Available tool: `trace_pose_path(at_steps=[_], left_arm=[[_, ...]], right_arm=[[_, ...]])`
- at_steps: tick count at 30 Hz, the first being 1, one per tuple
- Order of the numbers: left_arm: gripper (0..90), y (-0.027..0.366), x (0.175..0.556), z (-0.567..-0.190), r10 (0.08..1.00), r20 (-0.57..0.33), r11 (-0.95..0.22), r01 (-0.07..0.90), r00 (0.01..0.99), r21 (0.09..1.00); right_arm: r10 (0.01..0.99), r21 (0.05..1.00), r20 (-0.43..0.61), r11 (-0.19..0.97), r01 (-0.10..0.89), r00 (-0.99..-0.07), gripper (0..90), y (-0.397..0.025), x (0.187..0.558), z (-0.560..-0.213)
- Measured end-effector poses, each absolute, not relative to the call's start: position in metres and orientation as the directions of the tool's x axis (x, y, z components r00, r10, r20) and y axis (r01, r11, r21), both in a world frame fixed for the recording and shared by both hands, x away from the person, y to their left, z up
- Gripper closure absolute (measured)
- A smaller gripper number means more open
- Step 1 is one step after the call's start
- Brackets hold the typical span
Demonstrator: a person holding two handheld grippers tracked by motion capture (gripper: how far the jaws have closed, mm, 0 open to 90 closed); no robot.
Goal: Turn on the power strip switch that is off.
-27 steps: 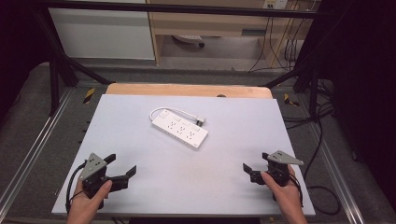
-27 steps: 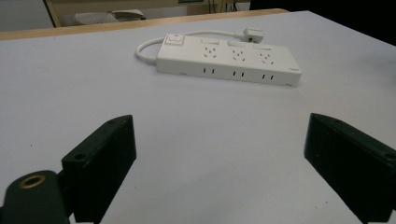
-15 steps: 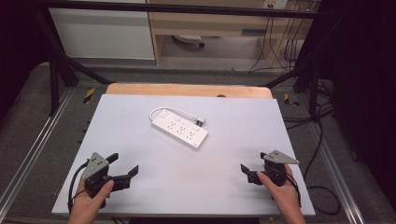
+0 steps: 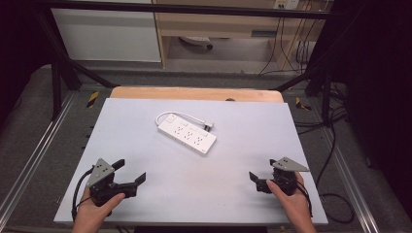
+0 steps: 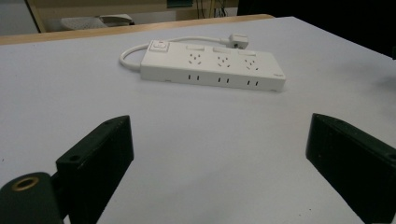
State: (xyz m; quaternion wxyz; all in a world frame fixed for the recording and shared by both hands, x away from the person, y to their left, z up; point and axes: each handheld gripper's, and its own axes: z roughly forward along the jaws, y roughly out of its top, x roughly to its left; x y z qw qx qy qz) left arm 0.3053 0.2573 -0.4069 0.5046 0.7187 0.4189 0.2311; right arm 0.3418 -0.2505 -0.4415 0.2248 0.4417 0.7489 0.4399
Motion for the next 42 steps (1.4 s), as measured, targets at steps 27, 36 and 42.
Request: trace_pose_path(at_steps=[27,36,42], left_arm=[[7.8,0.23,0.321,-0.393,0.797,-0.142,-0.113,0.376,0.587,0.92],[7.8,0.219,0.335,-0.376,0.785,-0.135,-0.111,0.352,0.604,0.929],[7.8,0.205,0.347,-0.368,0.765,-0.135,-0.124,0.349,0.63,0.929]], right_arm=[[0.86,0.856,0.086,0.194,0.479,-0.503,4.0,-0.254,0.341,-0.439],[0.853,0.856,0.082,0.204,0.475,-0.515,3.4,-0.25,0.34,-0.439],[0.851,0.86,0.08,0.205,0.467,-0.519,3.0,-0.252,0.34,-0.439]])
